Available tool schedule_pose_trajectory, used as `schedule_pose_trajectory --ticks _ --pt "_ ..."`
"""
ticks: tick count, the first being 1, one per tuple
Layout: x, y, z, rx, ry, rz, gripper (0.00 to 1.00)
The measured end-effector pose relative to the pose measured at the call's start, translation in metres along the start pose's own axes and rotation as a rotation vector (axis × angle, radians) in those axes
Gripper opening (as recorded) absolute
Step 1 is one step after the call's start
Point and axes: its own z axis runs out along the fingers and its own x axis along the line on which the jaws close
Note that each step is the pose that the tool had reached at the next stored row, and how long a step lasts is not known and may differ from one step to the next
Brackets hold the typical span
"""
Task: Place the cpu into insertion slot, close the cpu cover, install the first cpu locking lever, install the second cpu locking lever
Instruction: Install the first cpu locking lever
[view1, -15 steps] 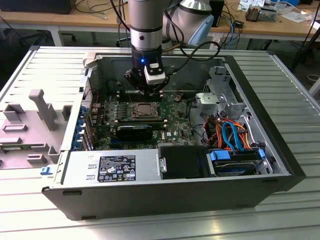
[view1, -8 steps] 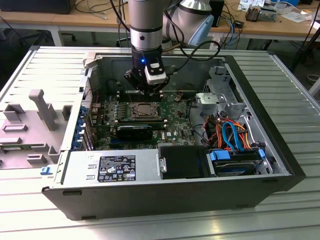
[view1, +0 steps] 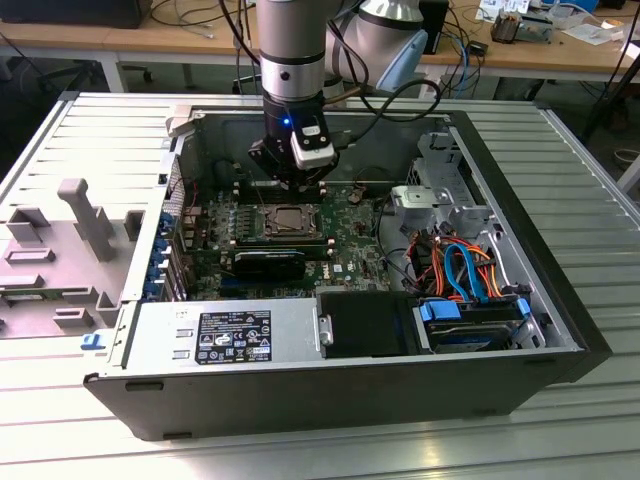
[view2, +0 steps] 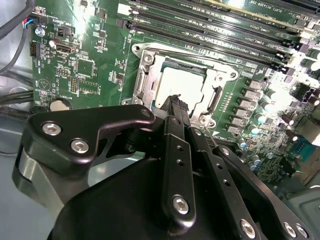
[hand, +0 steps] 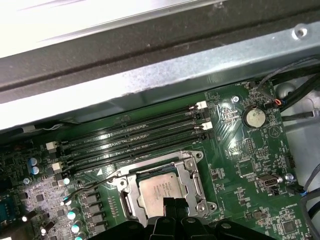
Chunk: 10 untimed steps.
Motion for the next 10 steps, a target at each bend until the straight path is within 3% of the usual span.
schedule_pose_trajectory --ticks 10 --pt "0.0 0.0 0.0 -0.0017 -0.0012 -0.034 0.11"
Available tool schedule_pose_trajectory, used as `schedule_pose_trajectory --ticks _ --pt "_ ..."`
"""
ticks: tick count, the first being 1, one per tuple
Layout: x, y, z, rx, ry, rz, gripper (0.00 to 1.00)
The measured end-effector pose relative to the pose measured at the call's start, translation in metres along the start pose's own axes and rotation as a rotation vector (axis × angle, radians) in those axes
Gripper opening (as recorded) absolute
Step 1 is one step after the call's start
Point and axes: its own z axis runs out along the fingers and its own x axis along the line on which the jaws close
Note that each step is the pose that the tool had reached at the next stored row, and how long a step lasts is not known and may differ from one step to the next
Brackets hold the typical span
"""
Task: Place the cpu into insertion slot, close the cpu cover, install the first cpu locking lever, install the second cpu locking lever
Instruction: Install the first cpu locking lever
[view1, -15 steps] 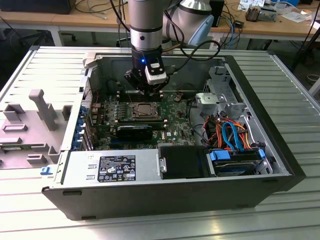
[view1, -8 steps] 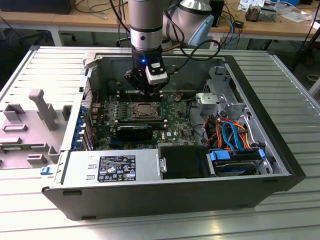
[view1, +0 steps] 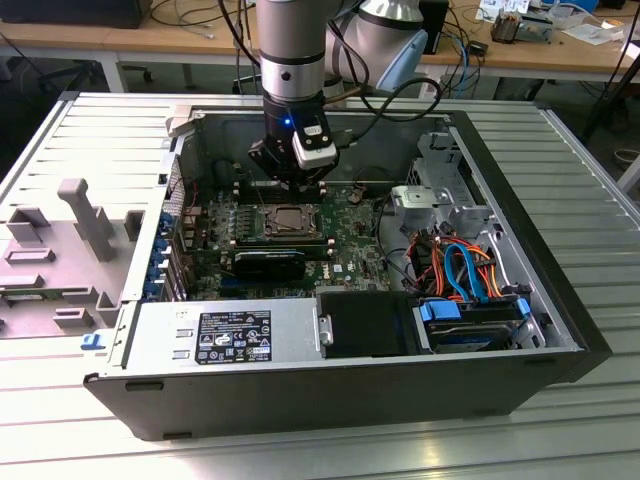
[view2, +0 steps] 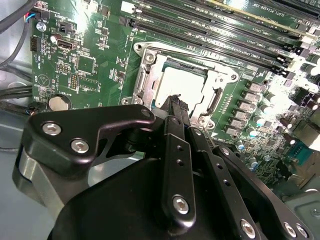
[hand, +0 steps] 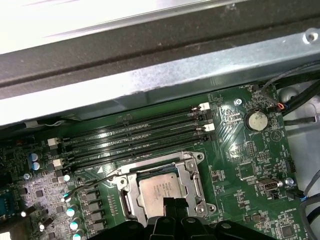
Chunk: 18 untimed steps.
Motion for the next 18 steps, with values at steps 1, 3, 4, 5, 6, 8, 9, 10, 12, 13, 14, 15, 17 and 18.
schedule_pose_trajectory --ticks 1,3,4,5,6,8,9,10,12,13,14,15,17,18 --pt "0.0 0.0 -0.0001 0.0 0.0 -0.003 0.11" --pt "0.0 0.0 0.0 -0.0004 -0.0003 -0.011 0.11" --pt "0.0 0.0 -0.0001 -0.0005 -0.0004 -0.014 0.11" --pt "0.0 0.0 0.0 -0.0007 -0.0005 -0.016 0.11" --pt "0.0 0.0 0.0 -0.0008 -0.0006 -0.019 0.11" --pt "0.0 0.0 0.0 -0.0012 -0.0009 -0.027 0.11" --pt "0.0 0.0 0.0 -0.0013 -0.001 -0.03 0.11" --pt "0.0 0.0 0.0 -0.0014 -0.001 -0.032 0.11" --pt "0.0 0.0 0.0 -0.0017 -0.0012 -0.039 0.11" --pt "0.0 0.0 0.0 -0.0018 -0.0013 -0.041 0.11" --pt "0.0 0.0 0.0 -0.0019 -0.0014 -0.046 0.11" --pt "0.0 0.0 0.0 -0.0021 -0.0015 -0.048 0.11" --pt "0.0 0.0 0.0 -0.0023 -0.0016 -0.053 0.11" --pt "0.0 0.0 0.0 -0.0024 -0.0017 -0.055 0.11"
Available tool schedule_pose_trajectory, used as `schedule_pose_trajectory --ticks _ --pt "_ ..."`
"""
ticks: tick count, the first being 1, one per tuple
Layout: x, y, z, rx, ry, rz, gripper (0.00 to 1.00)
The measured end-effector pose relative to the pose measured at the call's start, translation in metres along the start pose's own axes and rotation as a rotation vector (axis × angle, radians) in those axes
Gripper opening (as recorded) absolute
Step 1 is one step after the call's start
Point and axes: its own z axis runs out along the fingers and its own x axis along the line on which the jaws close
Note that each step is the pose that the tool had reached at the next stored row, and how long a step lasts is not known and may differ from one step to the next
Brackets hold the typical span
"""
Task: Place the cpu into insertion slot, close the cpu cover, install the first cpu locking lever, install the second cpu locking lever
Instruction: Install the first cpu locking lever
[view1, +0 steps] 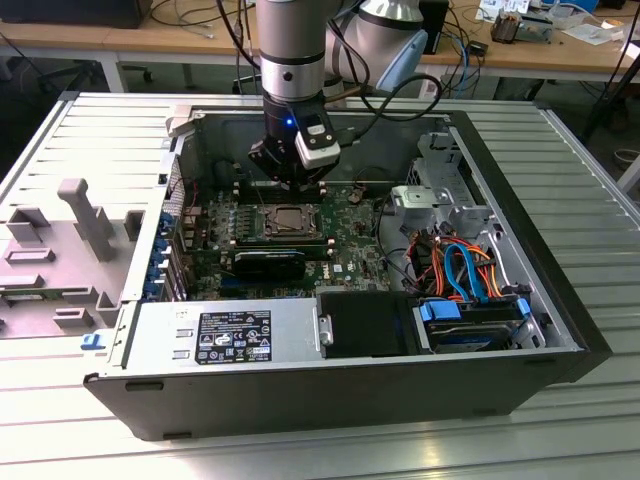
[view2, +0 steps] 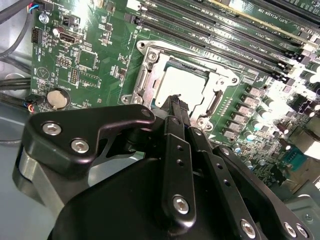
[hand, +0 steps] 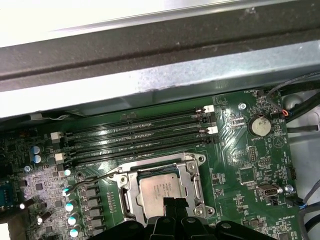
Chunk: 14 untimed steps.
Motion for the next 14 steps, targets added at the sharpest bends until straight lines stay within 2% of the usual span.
schedule_pose_trajectory --ticks 14 --pt "0.0 0.0 0.0 -0.0018 -0.0013 -0.038 0.11"
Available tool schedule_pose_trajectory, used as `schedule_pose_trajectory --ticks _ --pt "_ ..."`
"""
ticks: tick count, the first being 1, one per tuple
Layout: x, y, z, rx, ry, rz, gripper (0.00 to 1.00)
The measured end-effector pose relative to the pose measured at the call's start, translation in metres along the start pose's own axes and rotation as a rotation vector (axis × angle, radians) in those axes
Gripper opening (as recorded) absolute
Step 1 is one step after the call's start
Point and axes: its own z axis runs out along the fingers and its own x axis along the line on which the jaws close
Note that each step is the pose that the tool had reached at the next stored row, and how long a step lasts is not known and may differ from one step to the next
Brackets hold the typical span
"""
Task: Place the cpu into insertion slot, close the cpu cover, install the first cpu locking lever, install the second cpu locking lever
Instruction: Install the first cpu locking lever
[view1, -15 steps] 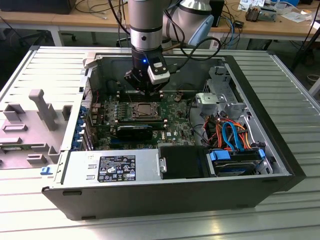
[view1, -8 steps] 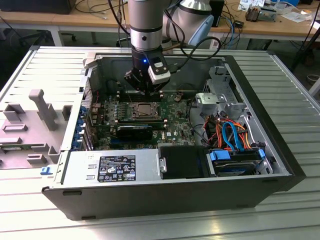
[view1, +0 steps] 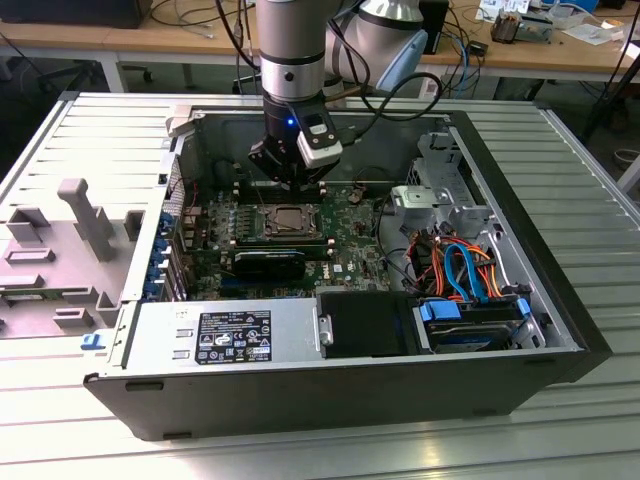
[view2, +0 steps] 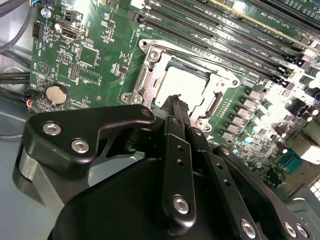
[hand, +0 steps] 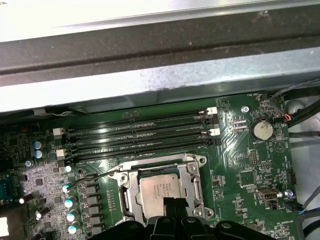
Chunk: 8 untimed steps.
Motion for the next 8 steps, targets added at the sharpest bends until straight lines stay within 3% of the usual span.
schedule_pose_trajectory --ticks 8 --pt "0.0 0.0 0.0 -0.0009 -0.0007 -0.023 0.11"
